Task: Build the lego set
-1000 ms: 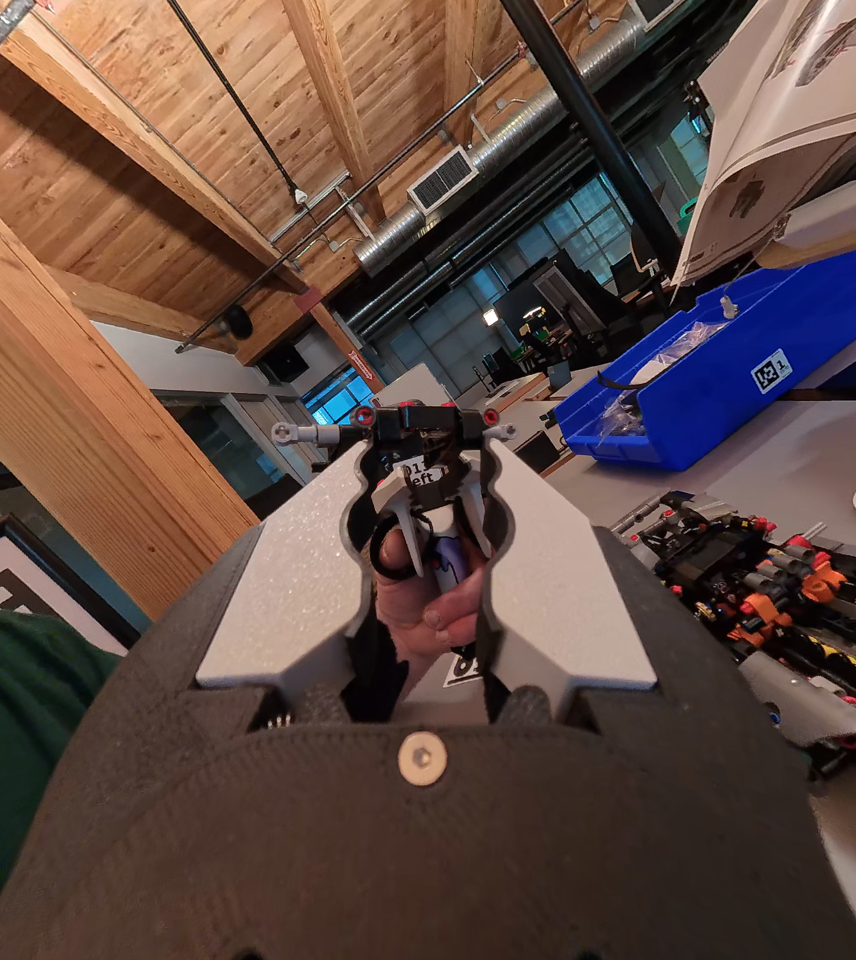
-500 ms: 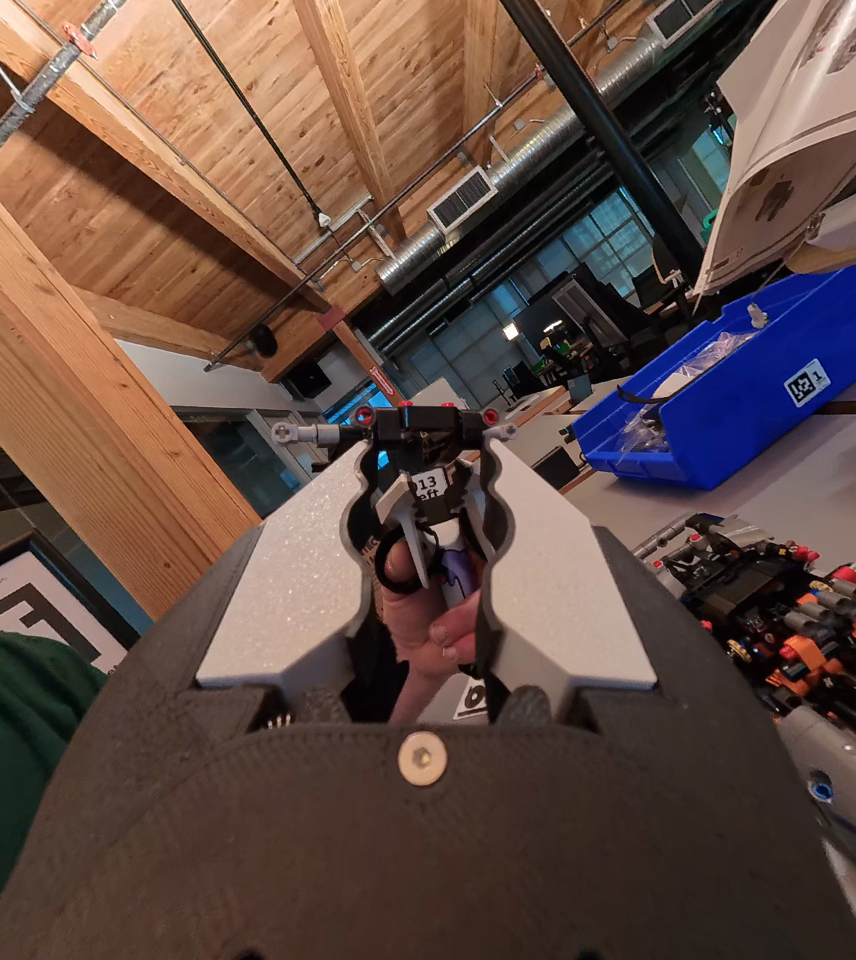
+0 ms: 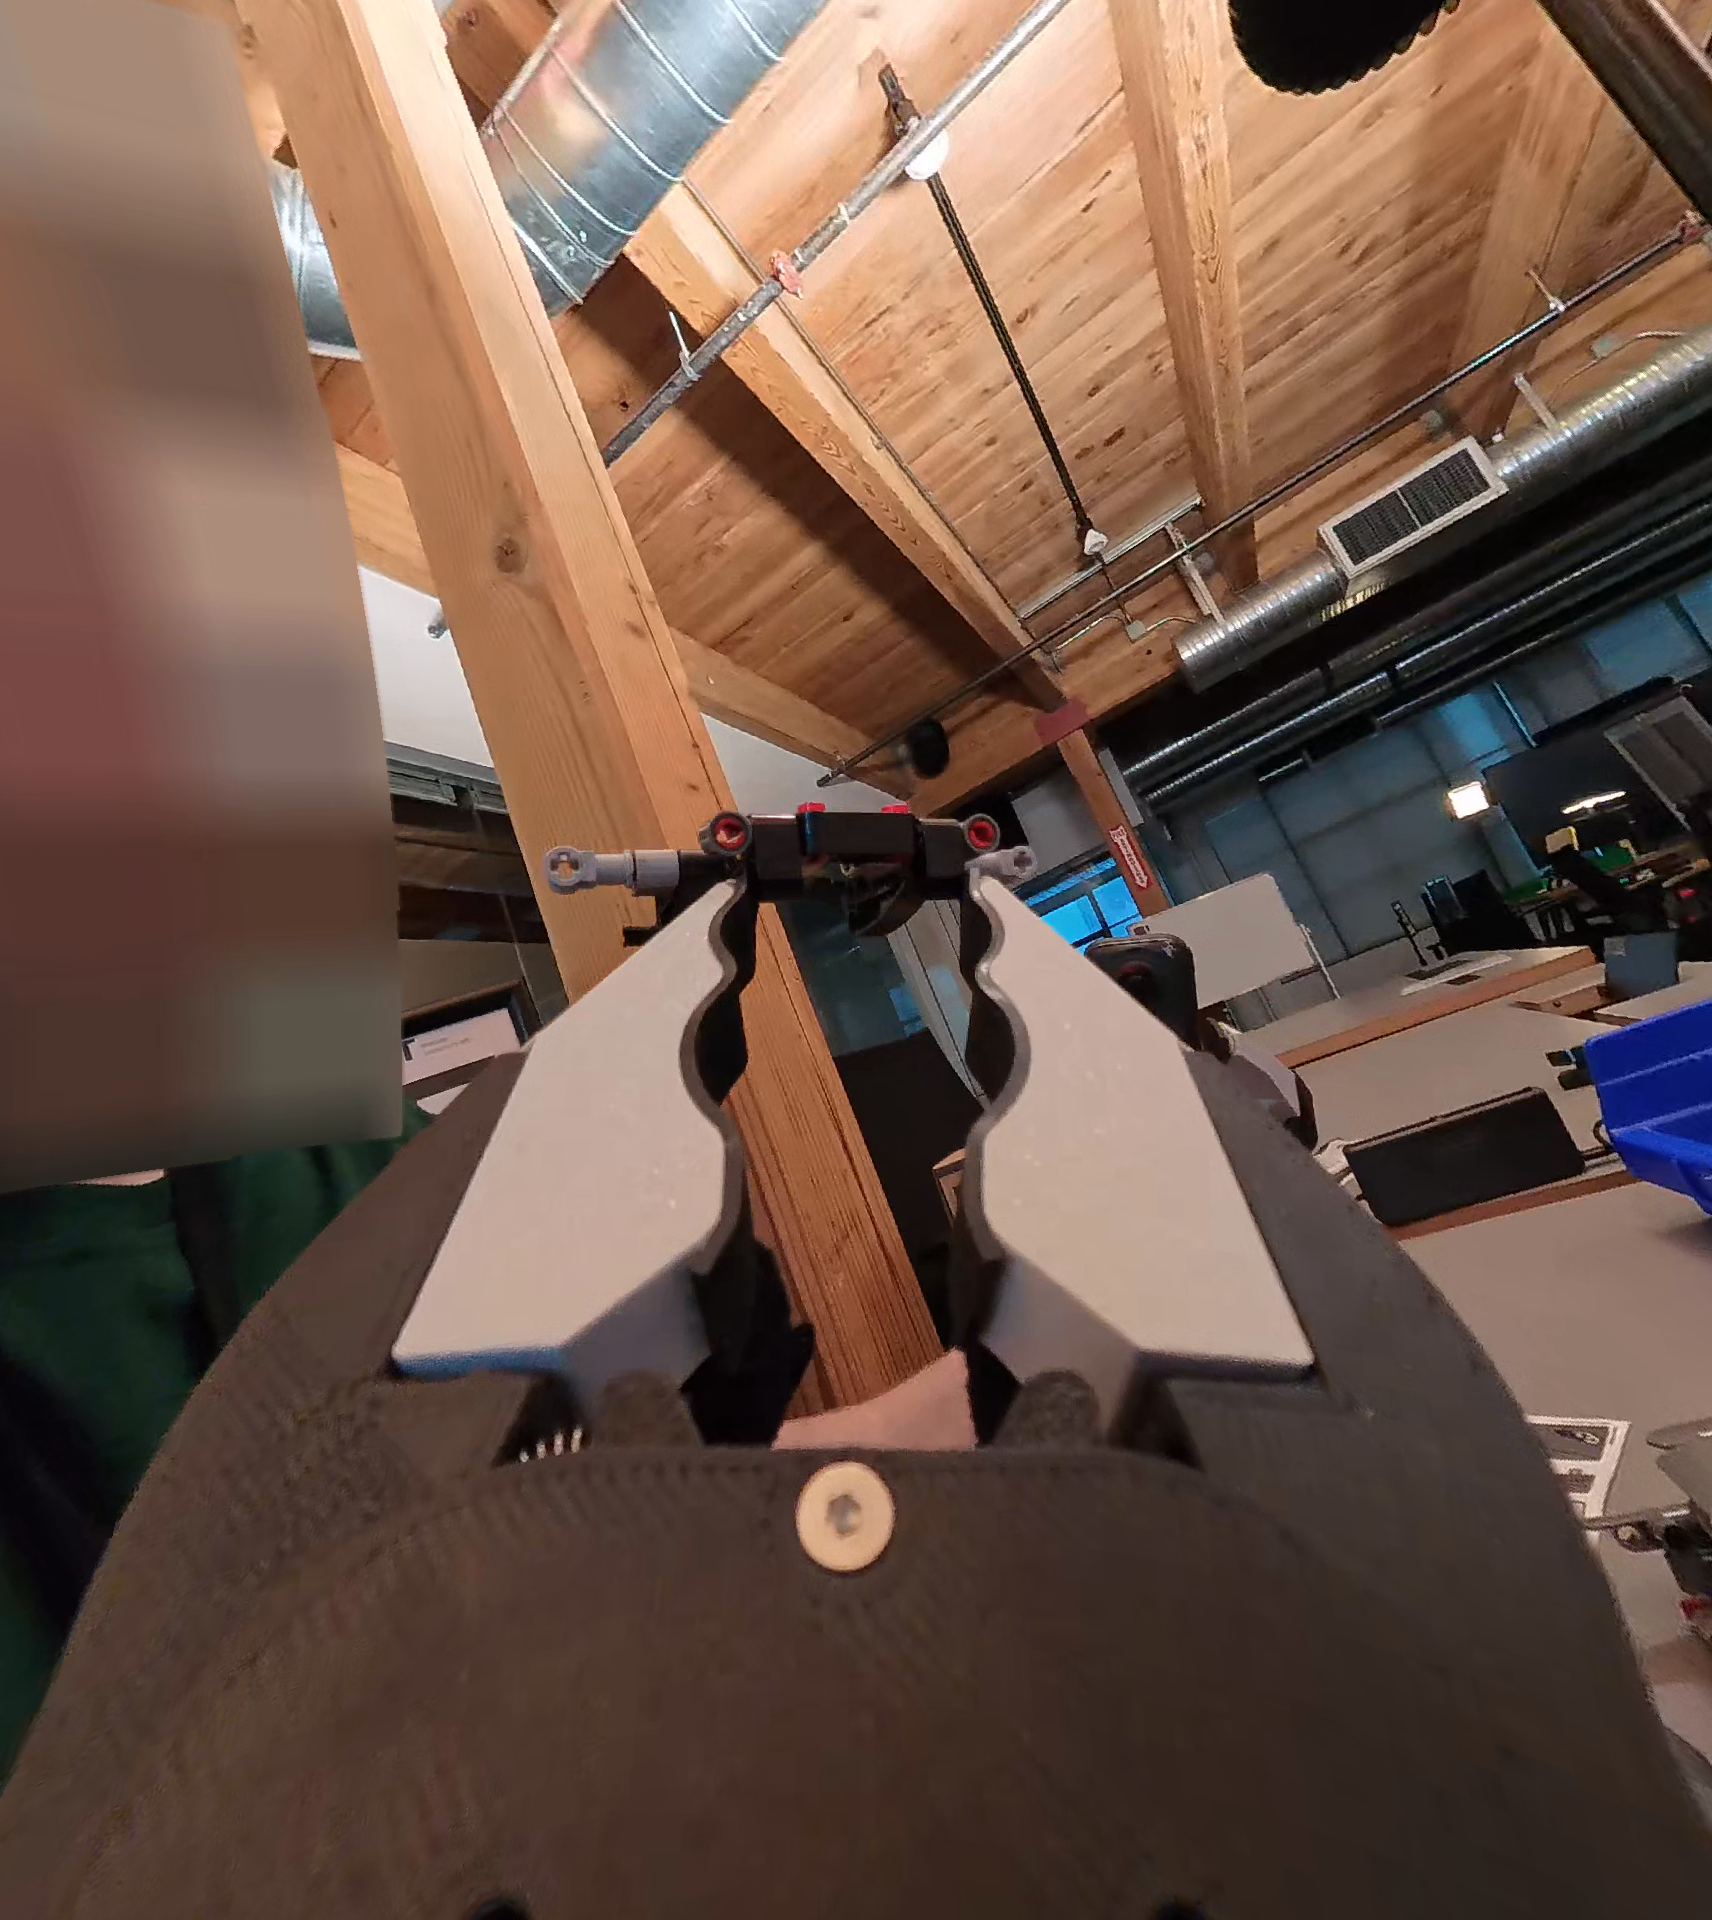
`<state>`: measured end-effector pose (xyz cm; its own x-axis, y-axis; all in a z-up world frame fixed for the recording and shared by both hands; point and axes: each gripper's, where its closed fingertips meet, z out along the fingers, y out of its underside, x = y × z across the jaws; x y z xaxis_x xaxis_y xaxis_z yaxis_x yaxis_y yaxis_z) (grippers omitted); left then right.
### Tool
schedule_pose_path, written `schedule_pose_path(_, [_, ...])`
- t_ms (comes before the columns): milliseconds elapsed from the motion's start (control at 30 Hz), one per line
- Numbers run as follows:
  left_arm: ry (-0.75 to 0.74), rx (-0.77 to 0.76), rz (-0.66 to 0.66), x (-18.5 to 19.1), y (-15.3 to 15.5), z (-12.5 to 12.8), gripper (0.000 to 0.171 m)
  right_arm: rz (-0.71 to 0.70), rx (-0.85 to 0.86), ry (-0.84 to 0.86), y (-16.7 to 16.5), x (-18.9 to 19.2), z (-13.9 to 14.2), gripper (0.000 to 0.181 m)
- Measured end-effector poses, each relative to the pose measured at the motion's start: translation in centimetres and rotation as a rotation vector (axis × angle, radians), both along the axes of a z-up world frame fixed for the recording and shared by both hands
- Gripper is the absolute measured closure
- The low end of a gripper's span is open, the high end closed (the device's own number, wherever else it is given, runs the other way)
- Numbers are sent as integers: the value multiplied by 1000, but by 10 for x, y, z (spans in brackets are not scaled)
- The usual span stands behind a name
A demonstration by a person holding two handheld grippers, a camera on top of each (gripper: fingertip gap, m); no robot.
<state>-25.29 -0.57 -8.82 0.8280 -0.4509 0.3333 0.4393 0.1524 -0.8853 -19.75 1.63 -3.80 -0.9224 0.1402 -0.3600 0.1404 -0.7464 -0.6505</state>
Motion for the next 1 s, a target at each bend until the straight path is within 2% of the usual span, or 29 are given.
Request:
schedule_pose_path(333, [2,5,-6,0,-1,0,147,-42,60,-22,-5,-4,-9,144])
schedule_pose_path(700, [-15,-14,-29,2,5,-8,147,-20,86,-27,-12,-4,-16,144])
schedule_pose_path(1000, [-16,8,-34,2,1,-4,145,-3,69,-43,-12,-5,-20,144])
